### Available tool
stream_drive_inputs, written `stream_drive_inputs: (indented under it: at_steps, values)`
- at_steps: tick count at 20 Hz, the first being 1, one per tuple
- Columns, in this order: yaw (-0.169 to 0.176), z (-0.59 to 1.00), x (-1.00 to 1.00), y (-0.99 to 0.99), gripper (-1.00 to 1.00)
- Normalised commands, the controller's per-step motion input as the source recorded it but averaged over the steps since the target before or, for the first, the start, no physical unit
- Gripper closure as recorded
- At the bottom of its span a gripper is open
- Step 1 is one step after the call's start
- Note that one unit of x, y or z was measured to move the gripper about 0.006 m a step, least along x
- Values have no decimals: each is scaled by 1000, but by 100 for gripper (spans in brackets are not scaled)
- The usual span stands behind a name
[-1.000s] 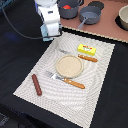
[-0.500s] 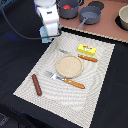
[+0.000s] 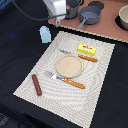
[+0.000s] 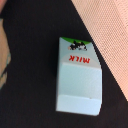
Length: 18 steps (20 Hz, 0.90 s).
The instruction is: Interact with the objects in diverse but meaningful ways.
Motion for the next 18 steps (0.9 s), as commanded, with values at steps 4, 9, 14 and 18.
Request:
stream_drive_inputs:
  at_steps: [4,9,14,18]
  values:
    - [-91,920,834,23,-100]
    - [-82,898,921,0,-100]
    - [-93,899,939,0,-100]
    - [-70,686,974,0,-100]
